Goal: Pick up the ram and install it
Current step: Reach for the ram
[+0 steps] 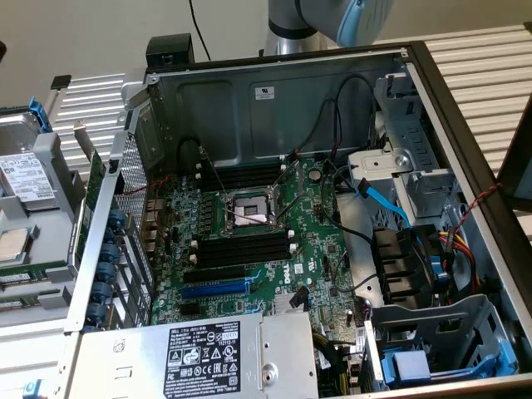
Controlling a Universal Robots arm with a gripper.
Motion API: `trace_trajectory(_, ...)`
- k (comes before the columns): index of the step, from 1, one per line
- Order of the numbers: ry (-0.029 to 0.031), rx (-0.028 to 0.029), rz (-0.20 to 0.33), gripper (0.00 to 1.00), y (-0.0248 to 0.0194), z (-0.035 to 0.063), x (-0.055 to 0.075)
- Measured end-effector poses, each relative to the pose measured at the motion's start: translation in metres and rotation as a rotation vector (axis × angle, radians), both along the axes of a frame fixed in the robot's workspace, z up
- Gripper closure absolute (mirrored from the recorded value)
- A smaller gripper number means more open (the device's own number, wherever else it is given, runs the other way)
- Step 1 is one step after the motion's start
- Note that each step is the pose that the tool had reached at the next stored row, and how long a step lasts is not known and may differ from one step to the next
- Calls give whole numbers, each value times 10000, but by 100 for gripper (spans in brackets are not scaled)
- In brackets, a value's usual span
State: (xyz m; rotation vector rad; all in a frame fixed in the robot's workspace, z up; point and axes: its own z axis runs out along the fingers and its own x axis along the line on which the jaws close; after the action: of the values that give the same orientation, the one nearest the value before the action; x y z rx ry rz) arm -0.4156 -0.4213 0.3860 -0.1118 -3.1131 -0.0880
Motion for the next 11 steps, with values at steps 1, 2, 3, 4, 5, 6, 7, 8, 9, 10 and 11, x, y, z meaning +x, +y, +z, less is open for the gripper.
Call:
trace_trajectory(1, 0, 0, 0, 89, 0, -5, -45)
trace_trajectory(2, 0, 0, 0, 89, 2, -12, -90)
trace_trajectory(3, 0, -8, 0, 89, 14, -21, -135)
trace_trajectory(4, 0, -23, 0, 89, 31, -30, -176)
trace_trajectory(5, -1, -39, 0, 89, 51, -38, -216)
trace_trajectory(6, -1, -53, 2, 89, 71, -42, -249)
trace_trajectory(7, -1, -60, 4, 89, 89, -44, -274)
trace_trajectory(8, -2, -64, 6, 89, 102, -46, -297)
trace_trajectory(9, 0, -65, 9, 89, 105, -47, -318)
trace_trajectory(10, 0, -66, 15, 89, 105, -48, -338)
trace_trajectory(11, -1, -66, 20, 89, 106, -49, -364)
